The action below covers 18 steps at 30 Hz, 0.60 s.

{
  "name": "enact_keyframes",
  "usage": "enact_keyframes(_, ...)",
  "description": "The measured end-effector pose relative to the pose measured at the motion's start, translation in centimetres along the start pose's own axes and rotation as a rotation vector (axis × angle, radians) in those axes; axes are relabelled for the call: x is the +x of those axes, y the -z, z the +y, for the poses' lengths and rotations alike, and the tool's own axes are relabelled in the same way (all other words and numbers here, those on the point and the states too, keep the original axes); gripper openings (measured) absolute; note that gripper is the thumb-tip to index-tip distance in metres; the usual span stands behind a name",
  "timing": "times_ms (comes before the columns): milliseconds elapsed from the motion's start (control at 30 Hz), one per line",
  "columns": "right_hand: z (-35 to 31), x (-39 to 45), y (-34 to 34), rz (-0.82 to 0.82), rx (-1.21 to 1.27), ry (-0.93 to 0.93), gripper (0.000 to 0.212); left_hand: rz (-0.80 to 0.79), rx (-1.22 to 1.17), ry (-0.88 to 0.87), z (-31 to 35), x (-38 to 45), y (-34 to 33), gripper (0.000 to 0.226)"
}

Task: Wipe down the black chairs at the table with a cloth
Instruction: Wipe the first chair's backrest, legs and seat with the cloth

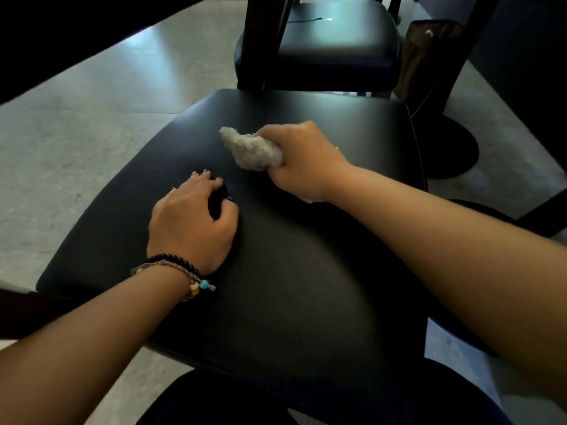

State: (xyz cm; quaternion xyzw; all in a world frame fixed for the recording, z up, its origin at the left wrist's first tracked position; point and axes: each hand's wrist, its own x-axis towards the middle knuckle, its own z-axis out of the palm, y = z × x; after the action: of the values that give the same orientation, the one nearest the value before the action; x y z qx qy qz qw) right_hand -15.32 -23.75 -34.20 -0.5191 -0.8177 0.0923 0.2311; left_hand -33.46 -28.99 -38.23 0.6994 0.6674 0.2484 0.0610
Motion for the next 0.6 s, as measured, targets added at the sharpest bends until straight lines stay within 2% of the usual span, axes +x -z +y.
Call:
enact_keyframes(67, 0.4, 0.9, -1.2, -0.061, -0.132, -0.060, 0.020, -0.003, 0.004, 0.004, -0.1, -0.1, -0.1, 0.045)
enact_keyframes(133, 1.1, 0.9, -1.1, -0.107, -0.200, -0.040, 0.031, -0.012, 0.008, 0.007, -0.1, 0.0, -0.1, 0.045)
enact_keyframes(200, 3.3, 0.3, 0.5, -0.068, -0.187, -0.066, 0.035, -0.018, 0.007, 0.010, -0.1, 0.0, -0.2, 0.046)
enact_keyframes(333, 10.3, -1.7, 5.2, 0.069, -0.289, -0.368, 0.016, -0.019, -0.004, 0.002, -0.1, -0.2, -0.2, 0.046)
enact_keyframes(433, 12.9, -1.0, 6.3, 0.136, -0.308, -0.586, 0.024, -0.021, -0.010, 0.010, -0.1, -0.2, -0.2, 0.046)
enact_keyframes(500, 10.9, 0.9, 4.6, 0.160, -0.263, -0.584, 0.027, -0.030, -0.013, 0.009, 0.0, -0.2, -0.3, 0.047)
enact_keyframes(600, 4.7, 4.1, -0.3, 0.109, -0.133, -0.384, 0.028, -0.030, -0.023, 0.009, 0.1, -0.4, -0.4, 0.047)
